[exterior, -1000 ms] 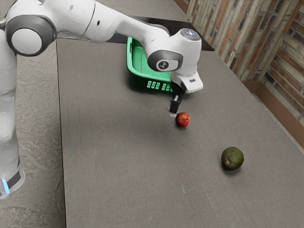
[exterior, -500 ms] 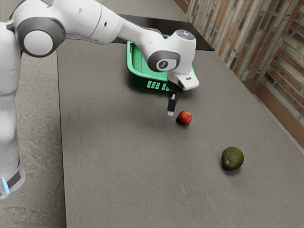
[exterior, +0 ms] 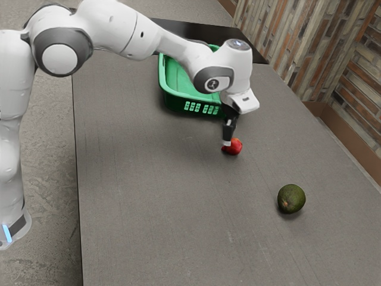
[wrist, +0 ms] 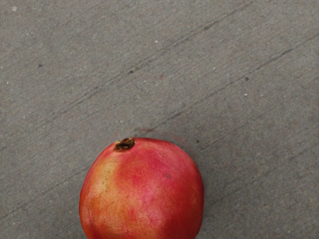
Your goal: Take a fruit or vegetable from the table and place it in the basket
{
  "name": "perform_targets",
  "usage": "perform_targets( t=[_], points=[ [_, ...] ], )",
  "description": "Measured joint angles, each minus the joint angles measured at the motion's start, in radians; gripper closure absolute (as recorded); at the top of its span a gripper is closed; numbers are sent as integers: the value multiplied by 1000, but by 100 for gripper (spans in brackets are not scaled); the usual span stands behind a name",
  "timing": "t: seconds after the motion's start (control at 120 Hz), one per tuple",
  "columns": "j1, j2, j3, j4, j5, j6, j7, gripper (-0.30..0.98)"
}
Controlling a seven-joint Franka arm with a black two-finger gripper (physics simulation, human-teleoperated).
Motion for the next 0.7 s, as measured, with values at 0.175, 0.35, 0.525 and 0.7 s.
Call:
perform_targets(
  t=[0.175, 0.35, 0.525, 0.7],
  points=[
    [-5, 57, -1, 32, -12, 10, 12, 1],
    [-5, 93, -1, 42, -15, 25, 21, 1],
    [-5, 111, -1, 43, -16, 37, 28, 1],
    [-5, 127, -1, 75, -15, 51, 34, 1]
  ],
)
